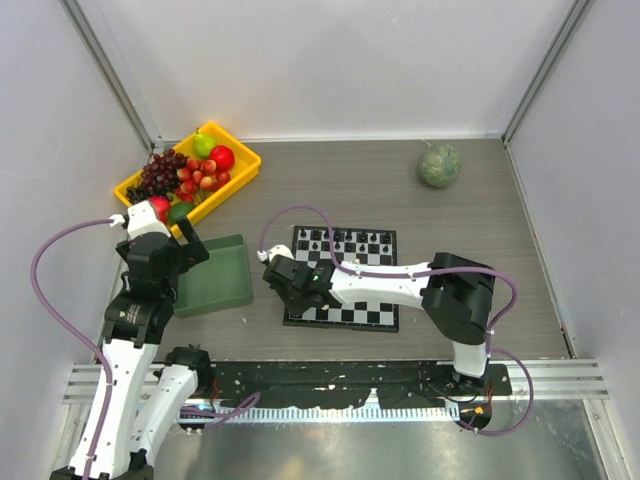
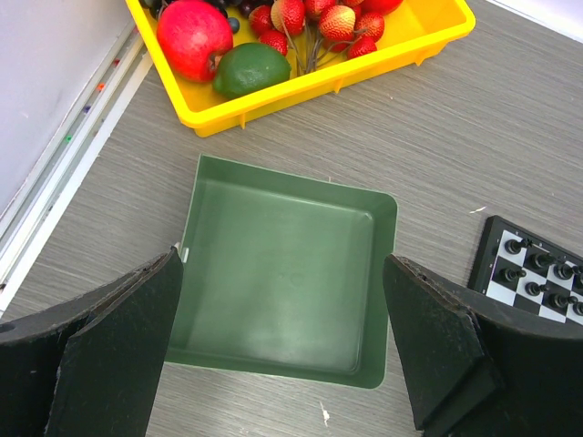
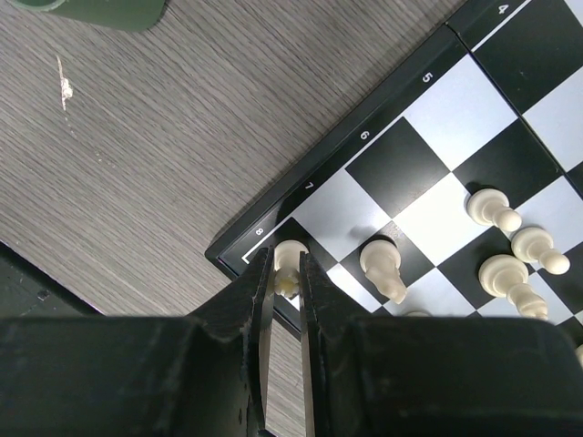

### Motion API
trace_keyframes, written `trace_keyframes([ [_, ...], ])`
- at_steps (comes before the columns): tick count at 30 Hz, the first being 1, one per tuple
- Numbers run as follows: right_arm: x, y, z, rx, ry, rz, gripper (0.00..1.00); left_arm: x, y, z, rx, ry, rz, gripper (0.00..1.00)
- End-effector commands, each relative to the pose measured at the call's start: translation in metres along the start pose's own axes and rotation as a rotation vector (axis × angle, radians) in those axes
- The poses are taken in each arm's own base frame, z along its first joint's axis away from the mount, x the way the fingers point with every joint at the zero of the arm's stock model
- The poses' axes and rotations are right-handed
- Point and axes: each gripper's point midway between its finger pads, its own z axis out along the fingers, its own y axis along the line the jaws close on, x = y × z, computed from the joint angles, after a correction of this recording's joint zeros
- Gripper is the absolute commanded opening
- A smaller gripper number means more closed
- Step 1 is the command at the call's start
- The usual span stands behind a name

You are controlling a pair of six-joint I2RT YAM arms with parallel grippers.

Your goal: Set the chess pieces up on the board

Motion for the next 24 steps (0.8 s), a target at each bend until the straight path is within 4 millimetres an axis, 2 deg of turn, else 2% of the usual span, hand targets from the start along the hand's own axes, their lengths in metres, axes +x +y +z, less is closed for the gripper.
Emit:
trace_keyframes([
  [1, 0.009, 0.0, -0.004, 0.0, 0.023, 0.02, 0.2, -0.007, 0.002, 0.001, -0.011, -0.029, -0.013, 0.99],
  [7, -0.005, 0.001, -0.014, -0.01, -0.021, -0.013, 0.31, -0.005, 0.003, 0.001, -0.017, -0.025, -0.012, 0.99],
  [13, -0.031, 0.002, -0.038, -0.024, -0.116, -0.052, 0.43, -0.006, 0.002, 0.001, -0.013, -0.027, -0.014, 0.99],
  [19, -0.043, -0.004, -0.055, -0.008, -0.174, -0.06, 0.45, -0.007, 0.002, 0.001, -0.015, -0.031, -0.014, 0.99],
  [24, -0.042, -0.019, -0.052, 0.04, -0.175, -0.031, 0.45, -0.008, 0.002, 0.0, -0.012, -0.033, -0.015, 0.99],
])
